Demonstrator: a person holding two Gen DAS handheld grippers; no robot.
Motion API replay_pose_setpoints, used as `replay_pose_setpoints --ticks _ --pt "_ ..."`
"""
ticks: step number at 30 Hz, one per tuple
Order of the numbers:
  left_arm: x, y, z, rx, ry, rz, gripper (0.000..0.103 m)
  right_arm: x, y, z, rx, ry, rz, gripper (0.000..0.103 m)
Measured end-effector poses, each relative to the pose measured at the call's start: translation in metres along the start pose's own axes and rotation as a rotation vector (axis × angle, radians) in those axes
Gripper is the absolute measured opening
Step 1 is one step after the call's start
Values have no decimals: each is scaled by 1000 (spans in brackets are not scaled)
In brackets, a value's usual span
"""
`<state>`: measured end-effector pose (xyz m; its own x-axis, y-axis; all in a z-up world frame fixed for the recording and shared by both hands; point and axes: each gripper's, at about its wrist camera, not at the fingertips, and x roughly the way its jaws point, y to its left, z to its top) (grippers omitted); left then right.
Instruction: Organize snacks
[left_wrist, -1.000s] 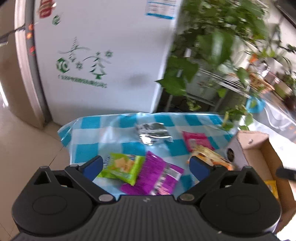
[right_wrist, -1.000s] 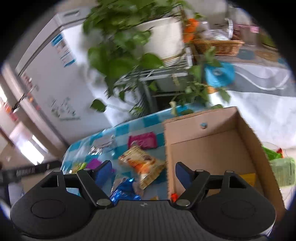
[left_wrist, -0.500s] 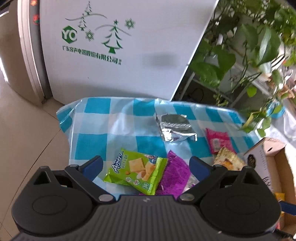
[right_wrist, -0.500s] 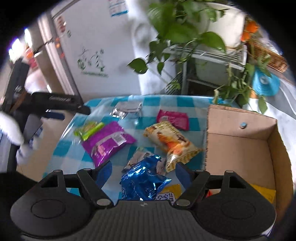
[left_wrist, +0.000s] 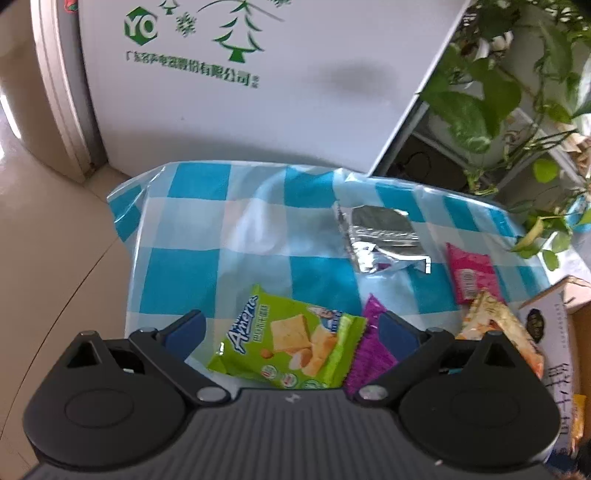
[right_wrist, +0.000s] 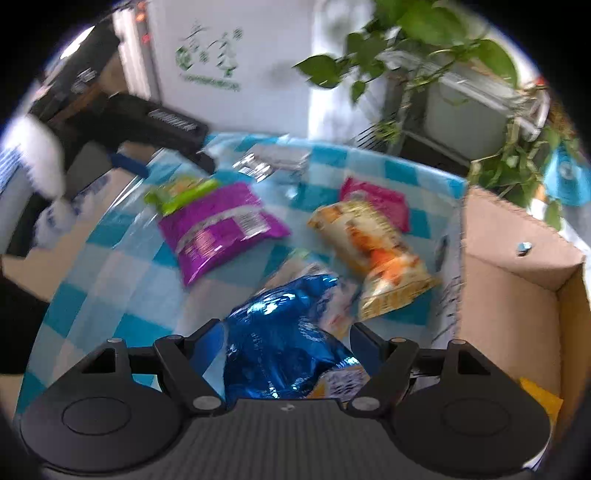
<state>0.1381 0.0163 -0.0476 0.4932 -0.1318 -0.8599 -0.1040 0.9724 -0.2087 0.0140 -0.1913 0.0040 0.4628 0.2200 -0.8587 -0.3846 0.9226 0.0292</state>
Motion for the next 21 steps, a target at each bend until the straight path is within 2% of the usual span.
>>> replay_pose_setpoints --ticks 2,7,11,15,19,21 --pt "3 2 2 -15 5 -1 99 2 11 -4 -21 38 45 81" --pt "13 7 10 -45 0 40 99 1 32 -6 -64 64 135 81" --pt "22 1 12 -7 -5 80 99 5 32 0 -1 80 104 81" --pt "28 -3 7 22 41 42 99 6 26 7 30 63 48 82" --pt "27 -3 0 59 31 77 97 10 19 10 82 64 43 84" --pt "24 -2 -3 65 29 70 95 14 21 11 88 71 47 84"
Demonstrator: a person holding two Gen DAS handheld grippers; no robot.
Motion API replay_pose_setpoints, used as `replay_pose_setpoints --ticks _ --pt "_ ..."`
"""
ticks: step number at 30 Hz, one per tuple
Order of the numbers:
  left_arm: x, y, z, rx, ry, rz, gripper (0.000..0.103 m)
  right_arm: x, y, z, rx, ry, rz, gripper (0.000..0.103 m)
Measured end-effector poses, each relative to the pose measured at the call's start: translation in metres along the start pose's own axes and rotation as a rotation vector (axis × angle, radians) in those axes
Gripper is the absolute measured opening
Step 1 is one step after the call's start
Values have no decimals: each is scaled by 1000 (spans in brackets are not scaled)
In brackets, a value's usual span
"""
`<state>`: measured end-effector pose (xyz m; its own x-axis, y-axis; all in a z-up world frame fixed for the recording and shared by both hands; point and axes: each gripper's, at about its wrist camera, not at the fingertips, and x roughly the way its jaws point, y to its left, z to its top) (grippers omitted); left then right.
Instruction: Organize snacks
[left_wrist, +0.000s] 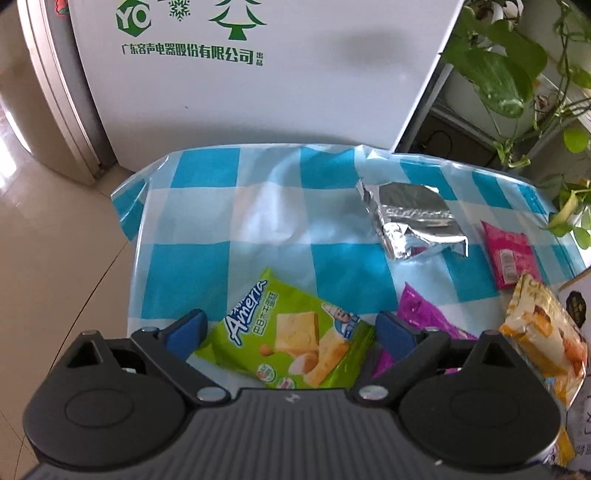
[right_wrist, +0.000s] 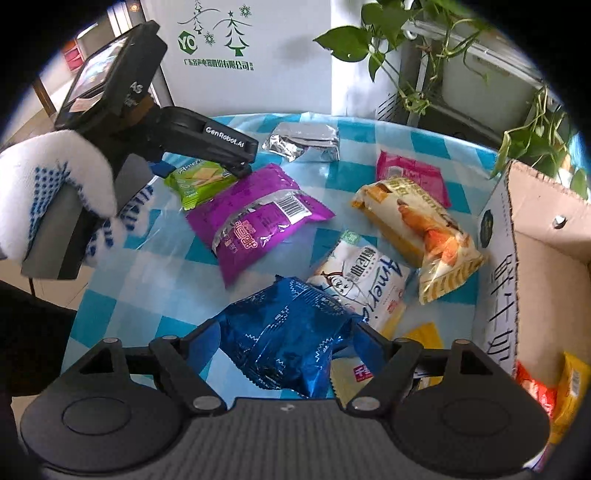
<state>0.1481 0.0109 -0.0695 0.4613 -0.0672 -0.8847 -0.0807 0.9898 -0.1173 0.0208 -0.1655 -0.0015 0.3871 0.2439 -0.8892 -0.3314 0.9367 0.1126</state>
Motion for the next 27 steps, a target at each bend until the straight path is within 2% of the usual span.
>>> replay_pose_setpoints --ticks 5,11,15,18,22,27 --pt "-9 11 -5 0 2 -22 85 2 9 0 -28 12 43 84" --pt "-20 21 -15 40 50 -38 82 -1 18 -4 -73 43 157 84" --pt "-27 27 -20 60 95 -125 82 -7 21 -6 -109 37 195 84" --pt "-31 30 -19 96 84 -174 84 -16 16 -3 -100 8 189 84" --pt "-32 29 -18 128 51 -140 84 -27 7 2 -72 -38 174 84" --pt "-32 24 -13 137 -27 -115 90 -30 -2 6 -10 -67 157 84"
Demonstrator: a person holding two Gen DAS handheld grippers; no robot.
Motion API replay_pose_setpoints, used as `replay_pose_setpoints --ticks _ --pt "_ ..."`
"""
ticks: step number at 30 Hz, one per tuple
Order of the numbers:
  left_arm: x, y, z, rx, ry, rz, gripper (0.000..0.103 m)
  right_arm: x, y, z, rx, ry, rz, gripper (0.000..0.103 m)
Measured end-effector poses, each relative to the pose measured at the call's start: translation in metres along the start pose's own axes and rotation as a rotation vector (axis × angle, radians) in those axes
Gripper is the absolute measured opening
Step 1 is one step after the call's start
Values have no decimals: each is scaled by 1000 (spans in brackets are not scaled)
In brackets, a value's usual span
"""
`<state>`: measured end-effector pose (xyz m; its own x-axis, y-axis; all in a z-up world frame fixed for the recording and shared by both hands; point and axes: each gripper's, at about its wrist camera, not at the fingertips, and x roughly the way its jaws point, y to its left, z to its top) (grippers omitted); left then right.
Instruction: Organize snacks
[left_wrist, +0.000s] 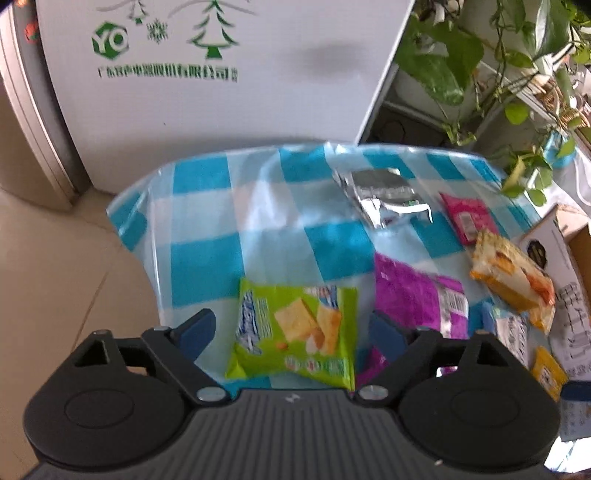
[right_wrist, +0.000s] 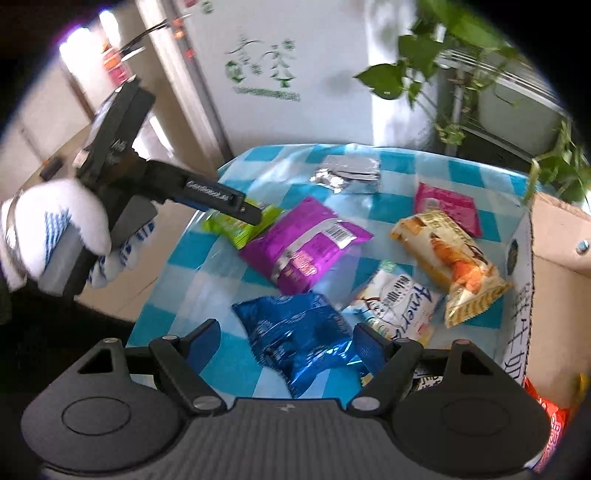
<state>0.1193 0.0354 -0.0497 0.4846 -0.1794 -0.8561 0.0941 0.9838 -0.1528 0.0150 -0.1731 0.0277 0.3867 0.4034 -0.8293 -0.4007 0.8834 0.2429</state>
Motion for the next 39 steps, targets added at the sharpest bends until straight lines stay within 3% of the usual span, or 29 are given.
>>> replay_pose_setpoints --ticks 4,10,13,19,24,26,32,39 --pt "9 0 6 -8 -23 0 90 8 -4 0 60 9 -26 84" --pt "25 0 9 -26 -17 82 90 24 -14 3 174 37 -58 84" --pt "30 1 8 -50 1 64 94 32 -21 4 242 43 -60 84" --pt "30 -15 -3 53 23 116 95 45 -25 5 314 64 -61 88" --pt "19 -18 -19 93 -8 101 84 43 -21 4 273 59 -64 85" --pt "13 -19 -25 114 -12 96 78 39 -21 3 248 55 -57 77" --pt "-1 -18 -46 132 -21 65 76 30 -18 -2 167 63 -40 69" --pt "-20 -27 -79 181 -24 58 74 20 -10 -11 44 79 -59 67"
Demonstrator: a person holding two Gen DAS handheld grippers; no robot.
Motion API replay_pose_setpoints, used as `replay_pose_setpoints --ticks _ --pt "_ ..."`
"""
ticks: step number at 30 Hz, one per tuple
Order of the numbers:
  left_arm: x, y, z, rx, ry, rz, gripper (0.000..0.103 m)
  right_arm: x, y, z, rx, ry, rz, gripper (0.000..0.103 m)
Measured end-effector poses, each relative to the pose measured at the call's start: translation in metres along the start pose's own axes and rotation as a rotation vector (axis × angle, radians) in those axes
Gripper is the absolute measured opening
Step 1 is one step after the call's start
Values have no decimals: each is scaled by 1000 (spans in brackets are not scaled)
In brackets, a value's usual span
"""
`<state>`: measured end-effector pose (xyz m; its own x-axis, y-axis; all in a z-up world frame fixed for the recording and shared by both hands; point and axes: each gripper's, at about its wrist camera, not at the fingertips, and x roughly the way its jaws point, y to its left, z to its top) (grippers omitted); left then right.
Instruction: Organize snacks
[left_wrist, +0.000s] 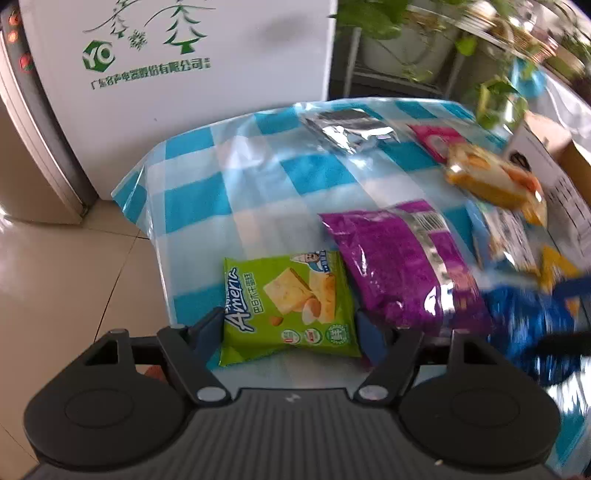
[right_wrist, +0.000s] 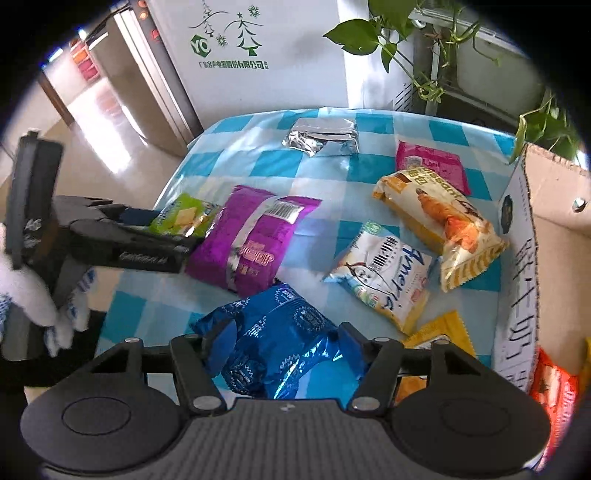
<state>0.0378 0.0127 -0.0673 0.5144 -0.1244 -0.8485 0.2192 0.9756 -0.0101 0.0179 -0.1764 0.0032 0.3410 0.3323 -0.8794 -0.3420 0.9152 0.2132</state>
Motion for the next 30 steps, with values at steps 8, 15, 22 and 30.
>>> replay_pose_setpoints --ticks 8,15,22,30 --pt "-22 -32 -36 96 -16 -77 78 -17 -16 -9 52 -29 -63 68" --pt "-45 -34 -44 137 -40 -106 78 -29 -26 -16 157 -51 -10 74" --pt "-48 -46 -38 404 -85 -128 78 -32 -36 -16 213 -58 21 79" --pt "-35 -52 -32 672 -56 -187 79 -31 -37 -16 229 -58 28 79"
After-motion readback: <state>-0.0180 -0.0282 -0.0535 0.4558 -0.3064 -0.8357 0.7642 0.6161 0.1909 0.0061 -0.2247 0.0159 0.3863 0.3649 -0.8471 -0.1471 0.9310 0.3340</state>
